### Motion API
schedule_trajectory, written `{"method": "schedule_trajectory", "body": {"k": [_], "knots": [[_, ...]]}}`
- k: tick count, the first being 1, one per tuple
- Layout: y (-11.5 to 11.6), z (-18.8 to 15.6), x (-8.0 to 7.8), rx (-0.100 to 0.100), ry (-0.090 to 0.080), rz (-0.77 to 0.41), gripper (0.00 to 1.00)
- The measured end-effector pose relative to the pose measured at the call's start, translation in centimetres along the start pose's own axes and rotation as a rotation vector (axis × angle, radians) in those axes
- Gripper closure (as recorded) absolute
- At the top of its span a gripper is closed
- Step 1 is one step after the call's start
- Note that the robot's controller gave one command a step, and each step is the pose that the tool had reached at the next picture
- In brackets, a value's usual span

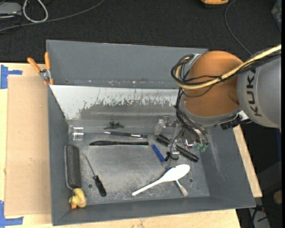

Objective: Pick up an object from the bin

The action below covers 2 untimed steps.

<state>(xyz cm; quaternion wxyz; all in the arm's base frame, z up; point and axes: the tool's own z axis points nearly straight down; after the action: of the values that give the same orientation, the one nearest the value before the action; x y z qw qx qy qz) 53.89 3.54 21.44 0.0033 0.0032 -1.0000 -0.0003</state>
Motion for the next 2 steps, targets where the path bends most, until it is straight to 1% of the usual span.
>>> {"method": "schedule_trajectory", "body": {"k": [1,2], "knots": [[0.0,-0.2,-0.1,0.000,-0.005,0.001,0.00],[-2.6,6.7,2.6,0.000,-0.005,-0.165,0.00]]}}
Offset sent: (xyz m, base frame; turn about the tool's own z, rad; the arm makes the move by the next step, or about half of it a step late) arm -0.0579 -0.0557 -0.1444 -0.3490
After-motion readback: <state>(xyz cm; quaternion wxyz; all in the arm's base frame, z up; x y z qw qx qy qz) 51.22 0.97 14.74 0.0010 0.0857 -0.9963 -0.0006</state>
